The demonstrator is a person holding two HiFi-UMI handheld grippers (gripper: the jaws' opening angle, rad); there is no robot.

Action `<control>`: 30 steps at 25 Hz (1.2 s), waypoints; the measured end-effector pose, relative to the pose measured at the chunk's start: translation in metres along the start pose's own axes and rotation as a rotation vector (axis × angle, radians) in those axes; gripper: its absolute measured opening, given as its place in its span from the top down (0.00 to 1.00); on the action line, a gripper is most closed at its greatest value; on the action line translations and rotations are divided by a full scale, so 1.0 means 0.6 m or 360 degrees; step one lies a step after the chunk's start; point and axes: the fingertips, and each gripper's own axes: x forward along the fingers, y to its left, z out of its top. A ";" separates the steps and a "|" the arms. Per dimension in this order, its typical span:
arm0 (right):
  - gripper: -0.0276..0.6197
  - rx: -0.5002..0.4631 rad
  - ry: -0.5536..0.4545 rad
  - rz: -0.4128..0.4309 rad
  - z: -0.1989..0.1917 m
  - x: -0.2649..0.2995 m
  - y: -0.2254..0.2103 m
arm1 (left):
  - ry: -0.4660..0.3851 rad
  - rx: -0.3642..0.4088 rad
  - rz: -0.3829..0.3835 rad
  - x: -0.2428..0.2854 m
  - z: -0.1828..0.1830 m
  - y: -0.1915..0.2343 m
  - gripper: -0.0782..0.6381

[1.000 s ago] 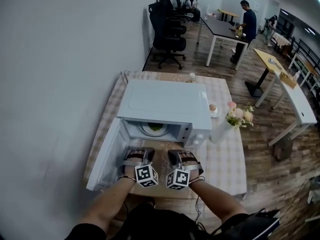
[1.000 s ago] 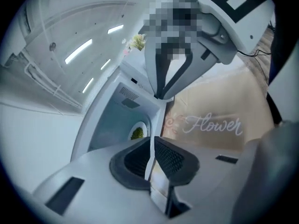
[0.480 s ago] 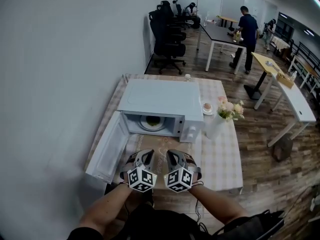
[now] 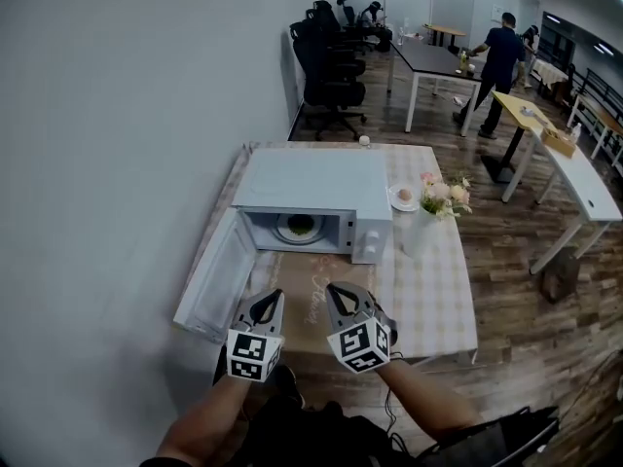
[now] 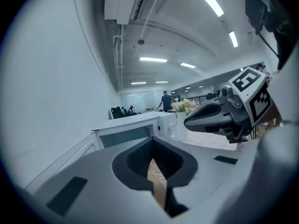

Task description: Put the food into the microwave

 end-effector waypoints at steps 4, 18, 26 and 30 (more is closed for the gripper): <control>0.94 0.0073 -0.0047 -0.0039 0.027 -0.022 -0.004 | -0.0035 -0.0059 -0.0002 -0.044 0.018 0.007 0.88; 0.94 0.0383 -0.0190 -0.0117 0.140 -0.068 0.044 | -0.0105 -0.0103 0.0001 -0.183 0.036 0.067 0.88; 0.94 0.0624 -0.0231 -0.0212 0.173 -0.093 0.073 | -0.0204 -0.0072 0.0002 -0.236 0.062 0.104 0.88; 0.95 0.0649 -0.0235 -0.0253 0.197 -0.106 0.089 | -0.0252 -0.0117 0.0009 -0.269 0.089 0.121 0.88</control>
